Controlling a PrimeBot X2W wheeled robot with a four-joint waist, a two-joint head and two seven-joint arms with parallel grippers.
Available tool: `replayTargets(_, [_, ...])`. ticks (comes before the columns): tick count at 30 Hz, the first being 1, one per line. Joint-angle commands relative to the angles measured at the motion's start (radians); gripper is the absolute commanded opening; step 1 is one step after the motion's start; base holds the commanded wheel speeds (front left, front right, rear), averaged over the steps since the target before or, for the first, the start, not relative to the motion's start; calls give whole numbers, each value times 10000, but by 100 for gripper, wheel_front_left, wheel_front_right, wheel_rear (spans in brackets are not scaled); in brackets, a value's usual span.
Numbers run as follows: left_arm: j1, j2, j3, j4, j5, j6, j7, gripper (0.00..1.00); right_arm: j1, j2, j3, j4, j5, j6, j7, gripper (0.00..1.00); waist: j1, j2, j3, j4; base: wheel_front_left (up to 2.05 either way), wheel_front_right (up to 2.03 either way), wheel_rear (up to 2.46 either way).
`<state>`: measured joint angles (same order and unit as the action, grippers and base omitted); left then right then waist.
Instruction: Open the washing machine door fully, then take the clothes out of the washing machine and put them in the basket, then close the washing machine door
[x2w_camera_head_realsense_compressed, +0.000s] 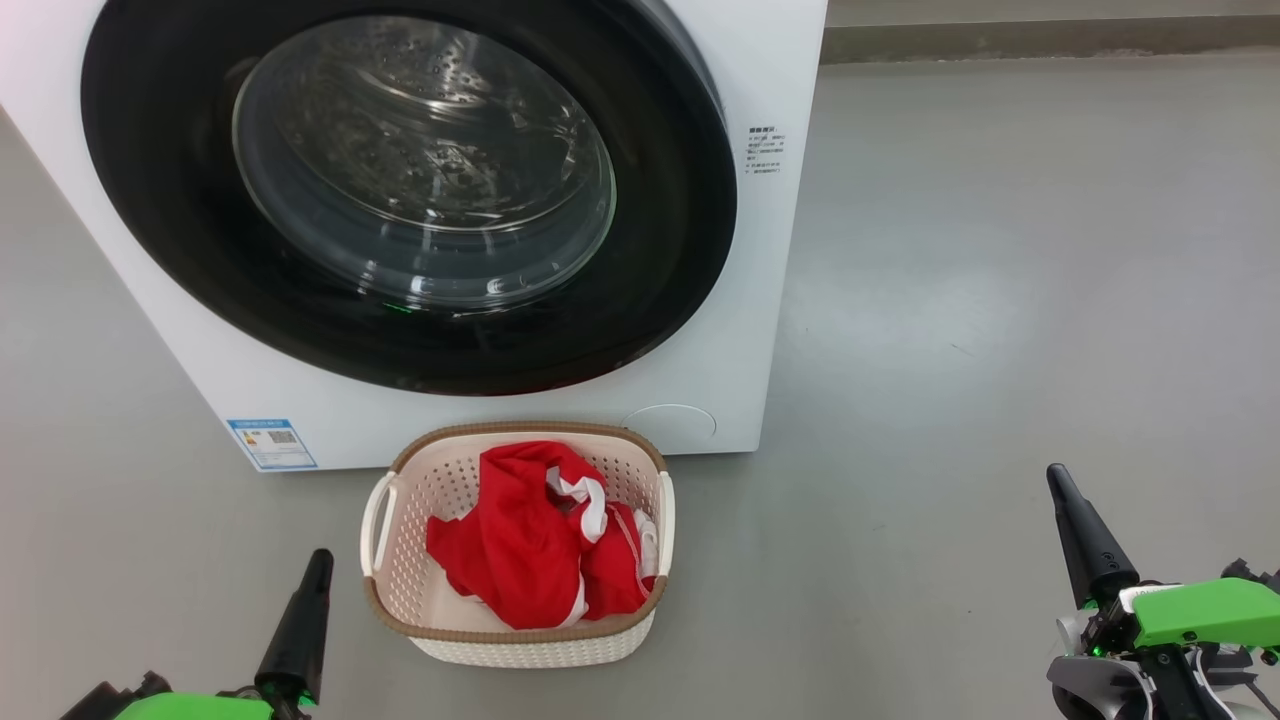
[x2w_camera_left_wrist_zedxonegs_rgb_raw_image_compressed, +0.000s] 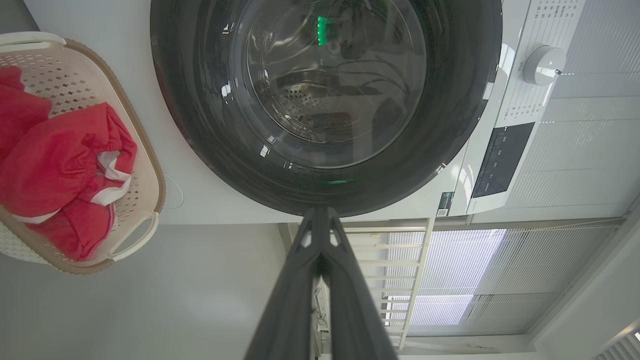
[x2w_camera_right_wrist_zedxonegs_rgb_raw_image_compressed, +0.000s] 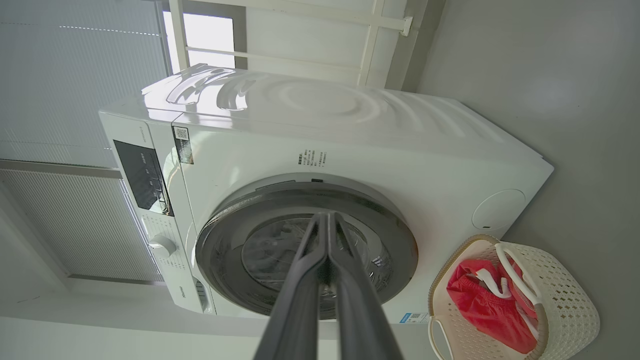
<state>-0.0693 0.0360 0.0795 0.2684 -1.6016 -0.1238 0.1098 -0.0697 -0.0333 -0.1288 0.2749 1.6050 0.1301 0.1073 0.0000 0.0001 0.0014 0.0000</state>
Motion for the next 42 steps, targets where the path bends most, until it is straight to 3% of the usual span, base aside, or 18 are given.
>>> replayTargets(1, [-435, 143, 352, -194, -63, -69, 39, 0, -430, -169, 142, -262, 29, 6, 64, 0, 0, -1, 0, 0, 0, 0, 0])
replayTargets(42, [-435, 143, 351, -194, -64, -69, 39, 0, -430, -169, 142, -262, 30, 6, 63, 0, 0, -1, 0, 0, 0, 0, 0])
